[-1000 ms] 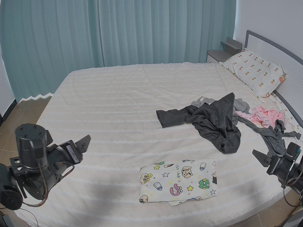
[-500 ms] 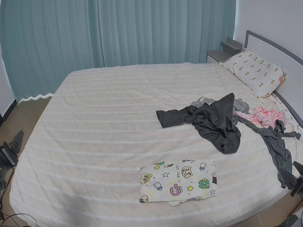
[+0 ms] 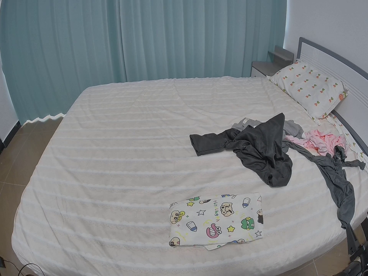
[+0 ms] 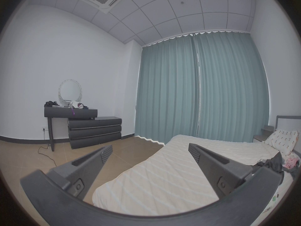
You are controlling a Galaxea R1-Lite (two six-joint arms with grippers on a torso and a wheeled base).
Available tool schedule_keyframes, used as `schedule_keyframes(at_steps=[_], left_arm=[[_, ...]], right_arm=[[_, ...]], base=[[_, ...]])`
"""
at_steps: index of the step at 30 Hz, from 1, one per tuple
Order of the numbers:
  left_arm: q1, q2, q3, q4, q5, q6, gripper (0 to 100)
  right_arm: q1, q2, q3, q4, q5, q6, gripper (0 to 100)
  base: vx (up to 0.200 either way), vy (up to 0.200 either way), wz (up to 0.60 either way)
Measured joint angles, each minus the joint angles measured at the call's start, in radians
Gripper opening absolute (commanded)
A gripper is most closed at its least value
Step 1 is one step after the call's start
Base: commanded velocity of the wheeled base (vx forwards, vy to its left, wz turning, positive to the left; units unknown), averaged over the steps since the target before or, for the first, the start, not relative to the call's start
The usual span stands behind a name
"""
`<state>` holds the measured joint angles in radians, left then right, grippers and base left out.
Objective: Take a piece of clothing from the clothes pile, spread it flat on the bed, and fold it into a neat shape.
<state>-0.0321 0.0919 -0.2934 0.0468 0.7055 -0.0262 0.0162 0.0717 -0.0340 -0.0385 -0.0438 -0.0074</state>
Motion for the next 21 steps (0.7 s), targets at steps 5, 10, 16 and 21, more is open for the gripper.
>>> schedule_keyframes(at_steps=[5,10,16,21], left_arm=[[0.020,-0.053,0.077,-0.023,-0.271,0.019,100],[0.027,-0.073,0.178,-0.046,-0.577,0.034,100],[0.024,-0.069,0.259,-0.044,-0.738,0.036,100],[0.029,-0.073,0.273,-0.042,-0.732,0.035,100]], right_arm=[[-0.008,-0.038,0.014,0.016,0.026,0.004,100],[-0.011,-0.053,0.016,0.028,0.051,-0.001,100],[-0.014,-0.059,0.016,0.038,0.070,-0.002,100],[-0.015,-0.060,0.016,0.039,0.074,-0.003,100]], base=[[0.000,0.000,0.00],[0.000,0.000,0.00],[0.000,0.000,0.00],[0.000,0.000,0.00]])
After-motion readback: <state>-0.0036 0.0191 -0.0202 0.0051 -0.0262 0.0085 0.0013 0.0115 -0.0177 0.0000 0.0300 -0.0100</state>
